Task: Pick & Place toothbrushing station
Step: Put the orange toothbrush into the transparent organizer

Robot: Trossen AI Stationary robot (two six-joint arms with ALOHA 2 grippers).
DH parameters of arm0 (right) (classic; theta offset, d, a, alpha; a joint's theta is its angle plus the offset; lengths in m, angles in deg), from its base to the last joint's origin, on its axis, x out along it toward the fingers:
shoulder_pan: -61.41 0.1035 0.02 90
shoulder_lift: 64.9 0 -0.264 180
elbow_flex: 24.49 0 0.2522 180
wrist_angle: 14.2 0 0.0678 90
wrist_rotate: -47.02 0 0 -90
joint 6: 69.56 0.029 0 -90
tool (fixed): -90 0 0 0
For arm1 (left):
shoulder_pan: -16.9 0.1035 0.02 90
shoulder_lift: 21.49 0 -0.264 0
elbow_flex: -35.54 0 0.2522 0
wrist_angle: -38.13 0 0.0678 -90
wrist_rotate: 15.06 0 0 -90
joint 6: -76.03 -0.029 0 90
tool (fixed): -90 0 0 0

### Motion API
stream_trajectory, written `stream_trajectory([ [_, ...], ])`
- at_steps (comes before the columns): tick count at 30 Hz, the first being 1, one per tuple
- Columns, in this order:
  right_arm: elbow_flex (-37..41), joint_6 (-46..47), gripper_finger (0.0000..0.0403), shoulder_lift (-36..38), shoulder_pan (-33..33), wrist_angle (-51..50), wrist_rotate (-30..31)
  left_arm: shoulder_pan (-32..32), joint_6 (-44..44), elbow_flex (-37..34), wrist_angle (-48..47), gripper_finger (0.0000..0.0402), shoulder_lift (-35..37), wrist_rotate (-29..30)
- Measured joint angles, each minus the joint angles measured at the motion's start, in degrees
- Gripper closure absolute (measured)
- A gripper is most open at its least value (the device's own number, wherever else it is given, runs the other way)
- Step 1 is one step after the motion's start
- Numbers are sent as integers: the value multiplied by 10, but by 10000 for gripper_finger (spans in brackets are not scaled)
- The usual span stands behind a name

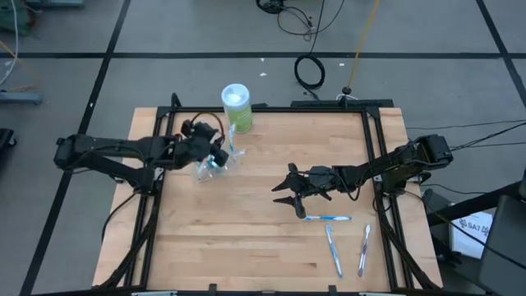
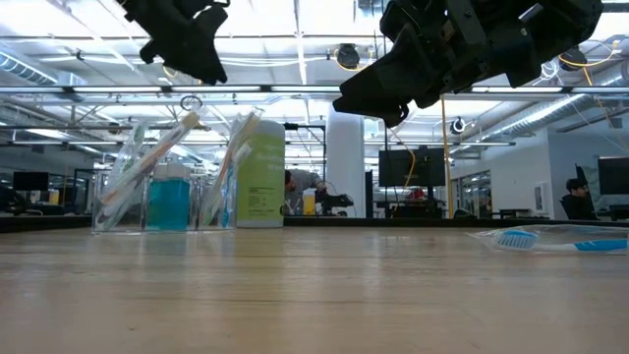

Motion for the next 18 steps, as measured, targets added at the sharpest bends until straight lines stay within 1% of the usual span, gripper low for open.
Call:
stream_trajectory([
  [4,0,0,236,0,0,0,0,31,40,9,-31,261,-8,-77],
  [6,0,0,236,0,0,0,0,41,61,9,-40,261,-14,-100],
  [10,0,0,236,0,0,0,0,54,75,8,-71,261,-22,-104],
  [15,0,0,236,0,0,0,0,63,75,8,-79,261,-32,-102],
  [18,0,0,236,0,0,0,0,64,49,9,-72,261,-29,-94],
])
